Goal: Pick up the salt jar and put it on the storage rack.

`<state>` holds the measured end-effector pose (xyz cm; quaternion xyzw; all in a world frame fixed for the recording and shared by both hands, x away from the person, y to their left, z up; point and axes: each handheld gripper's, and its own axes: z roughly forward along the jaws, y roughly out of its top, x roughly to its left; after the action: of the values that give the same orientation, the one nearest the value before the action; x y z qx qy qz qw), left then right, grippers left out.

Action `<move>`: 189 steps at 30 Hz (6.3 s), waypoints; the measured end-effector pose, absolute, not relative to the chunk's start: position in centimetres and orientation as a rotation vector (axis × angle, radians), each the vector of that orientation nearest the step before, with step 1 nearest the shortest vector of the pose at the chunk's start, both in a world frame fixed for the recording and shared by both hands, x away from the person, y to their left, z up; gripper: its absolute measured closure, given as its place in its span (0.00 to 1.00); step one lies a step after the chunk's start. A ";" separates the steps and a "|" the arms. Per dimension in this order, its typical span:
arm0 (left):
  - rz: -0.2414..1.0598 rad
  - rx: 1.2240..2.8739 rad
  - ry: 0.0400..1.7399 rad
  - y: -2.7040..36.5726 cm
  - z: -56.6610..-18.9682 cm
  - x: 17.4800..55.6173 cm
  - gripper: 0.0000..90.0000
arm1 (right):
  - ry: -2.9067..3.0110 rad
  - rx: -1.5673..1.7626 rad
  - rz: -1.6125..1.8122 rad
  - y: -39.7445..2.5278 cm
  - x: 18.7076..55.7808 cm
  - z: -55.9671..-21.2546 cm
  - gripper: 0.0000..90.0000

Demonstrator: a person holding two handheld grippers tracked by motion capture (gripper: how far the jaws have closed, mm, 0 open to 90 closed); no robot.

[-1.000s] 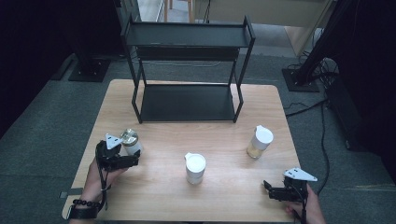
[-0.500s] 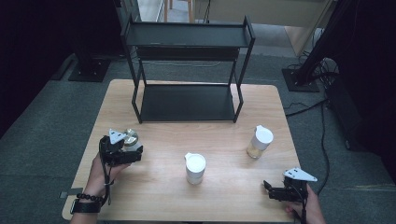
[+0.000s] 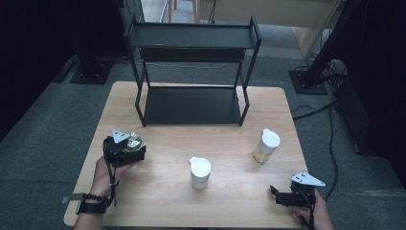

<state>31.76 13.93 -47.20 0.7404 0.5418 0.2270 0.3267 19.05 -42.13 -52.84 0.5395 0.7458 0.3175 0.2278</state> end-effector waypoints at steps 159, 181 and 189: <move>0.623 1.991 1.408 2.7 -44.5 47.8 0.34 | 2.096 1.460 0.895 -42.1 19.1 -52.9 0.00; 0.637 1.945 1.429 2.8 -45.1 48.5 0.30 | 2.098 1.457 0.896 -42.1 19.1 -52.9 0.00; 0.607 1.949 1.406 2.9 -46.4 47.3 0.12 | 2.101 1.454 0.897 -42.0 19.1 -52.9 0.00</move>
<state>47.26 2.90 -46.37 0.7434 0.5363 0.2318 0.3256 19.11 -42.05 -52.85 0.5242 0.7578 0.3235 0.2151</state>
